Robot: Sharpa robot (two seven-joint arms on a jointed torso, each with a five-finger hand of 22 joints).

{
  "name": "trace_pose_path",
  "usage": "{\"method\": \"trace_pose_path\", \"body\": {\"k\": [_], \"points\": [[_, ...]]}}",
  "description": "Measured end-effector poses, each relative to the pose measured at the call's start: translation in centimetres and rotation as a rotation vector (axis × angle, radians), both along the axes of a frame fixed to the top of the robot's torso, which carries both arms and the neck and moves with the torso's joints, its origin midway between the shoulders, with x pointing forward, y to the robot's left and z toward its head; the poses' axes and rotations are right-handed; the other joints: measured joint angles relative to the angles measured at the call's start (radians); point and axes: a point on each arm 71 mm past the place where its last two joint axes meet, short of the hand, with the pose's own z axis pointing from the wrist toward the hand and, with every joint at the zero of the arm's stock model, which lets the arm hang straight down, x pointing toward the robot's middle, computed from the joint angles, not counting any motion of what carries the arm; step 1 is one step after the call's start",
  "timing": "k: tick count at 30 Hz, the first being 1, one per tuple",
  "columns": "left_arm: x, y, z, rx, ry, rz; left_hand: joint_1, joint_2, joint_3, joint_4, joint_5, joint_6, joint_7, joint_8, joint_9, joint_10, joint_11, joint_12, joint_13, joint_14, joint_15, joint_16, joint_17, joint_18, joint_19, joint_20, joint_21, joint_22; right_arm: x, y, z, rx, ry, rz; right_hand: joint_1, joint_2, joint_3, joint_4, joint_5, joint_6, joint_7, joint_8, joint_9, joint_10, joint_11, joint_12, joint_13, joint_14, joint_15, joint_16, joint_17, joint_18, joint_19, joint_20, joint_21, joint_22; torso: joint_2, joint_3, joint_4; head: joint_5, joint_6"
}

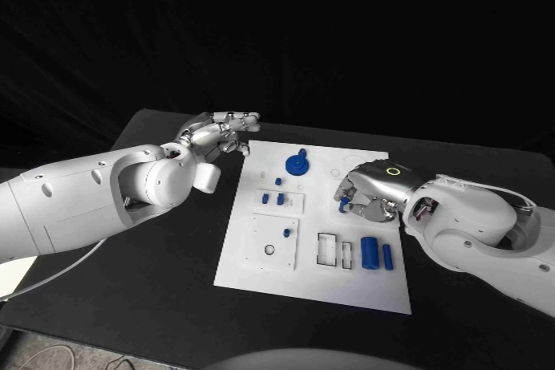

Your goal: Assemble the parts on the task board

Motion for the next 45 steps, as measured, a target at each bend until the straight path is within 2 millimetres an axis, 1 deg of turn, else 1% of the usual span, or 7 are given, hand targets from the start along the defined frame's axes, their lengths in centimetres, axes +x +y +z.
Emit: {"method": "trace_pose_path", "body": {"k": [6, 13, 18, 23, 27, 35, 45], "points": [[0.0, 0.0, 0.0, 0.0, 0.001, 0.0, 0.0, 0.0, 0.0, 0.0, 0.0, 0.0, 0.0, 0.0, 0.0, 0.0, 0.0, 0.0, 0.0, 0.0, 0.0, 0.0, 0.0, 0.0, 0.0, 0.0, 0.0, 0.0, -0.5, -0.2, 0.7, 0.01, -0.01, 0.005, -0.005, -0.005, 0.0, 0.0, -0.001, 0.0, 0.0, 0.0, 0.0, 0.0, 0.0, 0.0, 0.0, 0.0, 0.0, 0.0, 0.0, 0.0, 0.0, 0.0, 0.0, 0.0, 0.0, 0.0, -0.0003, -0.002, 0.0], [0.0, 0.0, 0.0, 0.0, 0.001, -0.001, 0.0, 0.0, 0.0, 0.0, 0.0, 0.0, 0.0, 0.0, 0.0, 0.0, 0.0, 0.0, 0.0, 0.0, 0.0, 0.0, 0.0, 0.0, 0.0, 0.0, 0.0, 0.0, -1.8, 0.6, 2.2, 0.047, -0.021, 0.041, -0.008, -0.002, 0.003, 0.002, -0.003, 0.0, 0.0, 0.0, 0.0, 0.0, 0.0, 0.0, 0.001, 0.0, 0.0, 0.0, 0.0, 0.0, 0.0, 0.0, 0.004, 0.0, 0.0, 0.0001, -0.0002, -0.002, 0.0], [0.0, -0.1, 0.0, 0.0, 0.002, -0.002, 0.005, 0.005, 0.0, 0.0, 0.0, 0.0, 0.0, 0.0, 0.0, -0.004, -0.004, 0.0, 0.001, 0.0, 0.0, 0.0, -0.003, 0.0, 0.0, 0.0, 0.0, -0.001, -3.0, 2.6, 2.9, 0.09, -0.021, 0.097, -0.011, 0.0, 0.004, 0.002, -0.004, 0.0, 0.0, -0.002, 0.001, 0.0, 0.0, -0.001, 0.001, 0.0, 0.0, 0.0, 0.0, 0.0, 0.0, 0.0, 0.003, 0.001, 0.0, 0.0001, -0.0004, 0.002, 0.0], [0.1, -0.3, 0.0, -0.001, 0.002, -0.005, 0.005, 0.005, 0.0, 0.0, 0.0, 0.0, 0.0, 0.0, 0.0, -0.004, -0.004, 0.0, 0.001, 0.0, 0.0, 0.0, -0.003, 0.0, 0.0, 0.0, 0.0, -0.001, -4.2, 5.2, 3.1, 0.133, -0.01, 0.164, -0.011, 0.0, 0.003, 0.002, -0.005, 0.0, 0.0, -0.003, 0.001, 0.001, -0.001, -0.002, 0.001, 0.0, 0.0, 0.0, 0.0, 0.0, 0.0, 0.0, 0.003, 0.001, 0.0, -0.0002, 0.0003, 0.012, 0.0], [0.1, -0.4, -0.1, -0.002, 0.002, -0.007, 0.005, 0.005, 0.0, 0.0, 0.0, 0.0, 0.0, 0.0, 0.0, -0.004, -0.004, 0.0, 0.001, 0.0, 0.0, 0.0, -0.003, 0.0, 0.0, 0.0, 0.0, -0.001, -4.7, 6.6, 2.5, 0.153, 0.008, 0.195, -0.011, 0.0, 0.005, 0.0, -0.006, 0.0, 0.0, -0.004, 0.001, 0.001, -0.001, -0.002, 0.001, 0.0, 0.0, 0.0, -0.001, 0.0, 0.0, 0.0, 0.003, -0.001, -0.001, -0.0002, 0.0009, 0.025, -0.002], [0.2, -0.6, -0.1, -0.002, 0.002, -0.01, 0.005, 0.005, 0.0, 0.0, 0.0, 0.0, 0.0, 0.0, 0.0, -0.004, -0.004, 0.0, 0.001, 0.0, 0.0, 0.0, -0.003, 0.0, 0.0, 0.0, 0.0, -0.001, -5.6, 9.4, 0.2, 0.185, 0.068, 0.248, -0.016, -0.005, 0.01, -0.004, -0.007, 0.003, 0.003, -0.004, 0.0, 0.001, -0.001, -0.004, 0.001, 0.0, 0.0, 0.0, -0.001, 0.0, 0.0, 0.0, 0.003, -0.004, 0.0, -0.0003, 0.0003, 0.059, -0.011], [0.2, -0.9, -0.1, -0.004, 0.003, -0.016, 0.005, 0.005, -0.003, -0.003, 0.0, 0.0, 0.0, 0.0, 0.0, -0.007, 0.0, 0.004, 0.001, 0.0, 0.0, 0.0, -0.003, 0.0, 0.0, 0.0, -0.004, -0.001, -6.0, 11.2, -2.5, 0.189, 0.115, 0.278, -0.019, -0.008, 0.013, -0.008, -0.005, 0.003, 0.004, -0.007, -0.001, 0.01, -0.003, -0.006, 0.0, 0.0, 0.0, 0.0, -0.002, 0.0, 0.0, 0.0, 0.003, -0.004, 0.002, 0.0004, 0.0003, 0.075, -0.021]]}}
